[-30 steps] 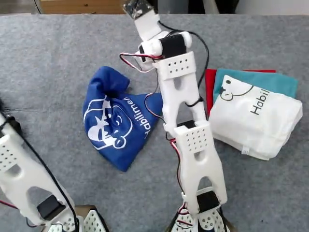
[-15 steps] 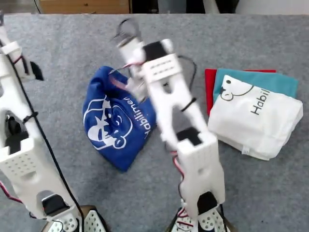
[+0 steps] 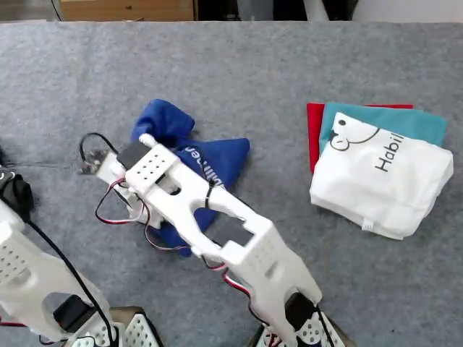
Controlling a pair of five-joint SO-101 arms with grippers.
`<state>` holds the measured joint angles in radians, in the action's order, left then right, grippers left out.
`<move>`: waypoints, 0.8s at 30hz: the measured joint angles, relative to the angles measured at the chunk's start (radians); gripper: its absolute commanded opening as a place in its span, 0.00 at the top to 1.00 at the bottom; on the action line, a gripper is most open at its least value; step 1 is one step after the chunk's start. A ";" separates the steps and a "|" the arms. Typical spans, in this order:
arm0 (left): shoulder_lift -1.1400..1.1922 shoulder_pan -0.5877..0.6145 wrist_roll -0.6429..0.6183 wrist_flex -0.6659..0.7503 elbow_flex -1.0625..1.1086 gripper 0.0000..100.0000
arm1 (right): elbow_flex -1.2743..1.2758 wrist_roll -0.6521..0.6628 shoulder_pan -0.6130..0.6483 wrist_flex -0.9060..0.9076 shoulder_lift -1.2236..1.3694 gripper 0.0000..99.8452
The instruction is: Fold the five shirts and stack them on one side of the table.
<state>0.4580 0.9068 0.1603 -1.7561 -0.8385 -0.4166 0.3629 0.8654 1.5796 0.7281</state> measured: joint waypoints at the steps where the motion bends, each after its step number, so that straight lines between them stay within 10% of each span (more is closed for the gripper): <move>1: 0.000 0.009 0.000 0.000 0.000 0.75 | -0.011 0.000 -0.002 0.002 0.020 0.95; 24: 0.000 0.094 0.071 0.000 0.017 0.75 | -0.836 -0.063 -0.002 0.181 -0.249 0.99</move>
<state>0.4580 1.0004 0.2309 -1.7561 -0.8216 -1.2528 0.3000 0.8638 1.7607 0.4795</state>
